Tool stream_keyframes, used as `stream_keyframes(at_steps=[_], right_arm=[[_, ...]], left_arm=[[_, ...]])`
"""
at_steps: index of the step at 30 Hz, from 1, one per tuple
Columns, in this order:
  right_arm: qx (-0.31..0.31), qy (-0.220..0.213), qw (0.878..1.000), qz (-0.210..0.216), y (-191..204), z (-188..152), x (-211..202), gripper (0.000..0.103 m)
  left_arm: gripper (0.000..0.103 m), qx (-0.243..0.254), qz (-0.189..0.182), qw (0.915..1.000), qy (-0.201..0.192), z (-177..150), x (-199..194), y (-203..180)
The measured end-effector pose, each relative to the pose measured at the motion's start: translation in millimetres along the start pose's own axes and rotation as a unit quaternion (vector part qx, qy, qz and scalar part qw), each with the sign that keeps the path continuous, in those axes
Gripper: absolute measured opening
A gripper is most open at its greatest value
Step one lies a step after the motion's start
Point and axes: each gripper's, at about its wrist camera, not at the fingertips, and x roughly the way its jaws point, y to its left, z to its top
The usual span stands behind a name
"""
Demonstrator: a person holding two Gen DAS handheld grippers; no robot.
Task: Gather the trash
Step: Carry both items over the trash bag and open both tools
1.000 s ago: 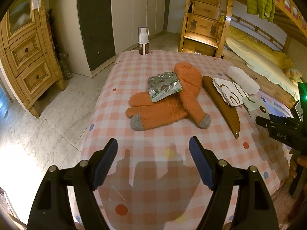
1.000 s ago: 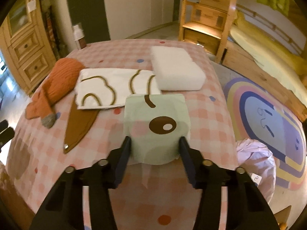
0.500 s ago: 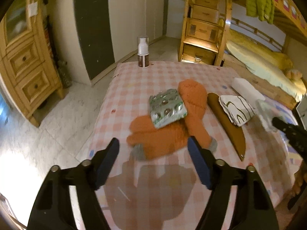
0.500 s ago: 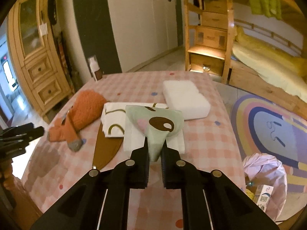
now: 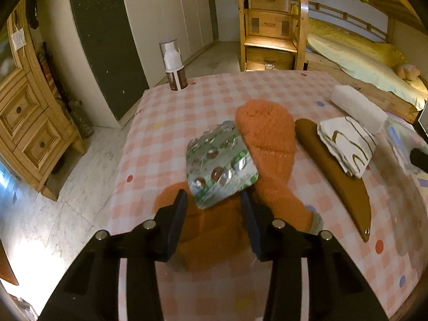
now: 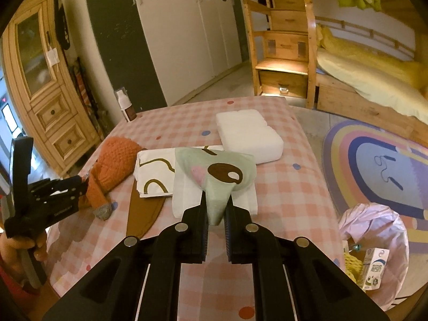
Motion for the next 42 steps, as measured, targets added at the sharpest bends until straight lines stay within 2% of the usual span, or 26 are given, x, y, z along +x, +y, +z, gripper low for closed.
stream_keyframes(at_steps=[2,5,7,8,9,10,15,17,22,26,30,38,42], right_arm=[[-0.002,0.001,1.000,0.000,0.3,-0.3,0.7,0.010],[-0.002,0.002,1.000,-0.001,0.8,-1.0,1.7,0.010],[-0.001,0.001,1.000,-0.001,0.2,-1.6,0.3,0.010],[-0.002,0.001,1.000,-0.001,0.3,-1.5,0.7,0.010],[-0.001,0.000,1.000,-0.001,0.2,-1.4,0.8,0.010],[0.000,-0.001,1.000,-0.001,0.0,-1.2,1.2,0.010],[0.007,-0.005,1.000,0.000,-2.4,-0.7,-0.3,0.010],[0.009,-0.011,1.000,0.002,-3.5,-0.8,-3.5,0.010],[0.020,-0.018,1.000,0.014,-4.0,-2.2,-14.4,0.010],[0.036,-0.020,0.999,0.016,-5.8,-6.7,-38.1,0.010],[0.039,-0.024,0.999,-0.006,-16.4,-12.2,-71.6,0.010],[0.090,-0.034,0.993,-0.066,-73.8,-42.2,-128.8,0.010],[0.120,-0.027,0.986,-0.116,-106.7,-63.2,-144.1,0.011]], left_arm=[[0.038,0.004,-0.002,1.0000,-0.007,2.6,0.7,-2.6],[0.030,0.013,0.003,0.9999,-0.010,6.9,5.3,-6.4],[0.016,0.015,0.009,0.9998,-0.012,8.6,5.4,-5.0],[0.012,0.011,0.008,0.9998,-0.015,9.1,3.8,-3.0],[0.004,0.008,0.007,0.9997,-0.020,9.4,1.4,-0.9],[0.000,0.001,0.009,0.9996,-0.028,9.8,-3.5,3.4],[0.000,-0.034,-0.010,0.9971,-0.067,10.6,-44.1,23.8],[0.000,-0.047,-0.034,0.9953,-0.077,8.5,-63.9,28.7],[0.000,-0.070,-0.074,0.9907,-0.091,-6.4,-102.2,18.1],[0.000,-0.064,-0.107,0.9879,-0.092,-16.8,-116.4,-11.6],[0.000,-0.037,-0.138,0.9860,-0.087,-22.3,-120.2,-48.7],[0.000,0.036,-0.206,0.9756,-0.067,-21.9,-114.5,-133.8],[0.000,0.080,-0.231,0.9678,-0.060,-16.8,-109.7,-182.5]])
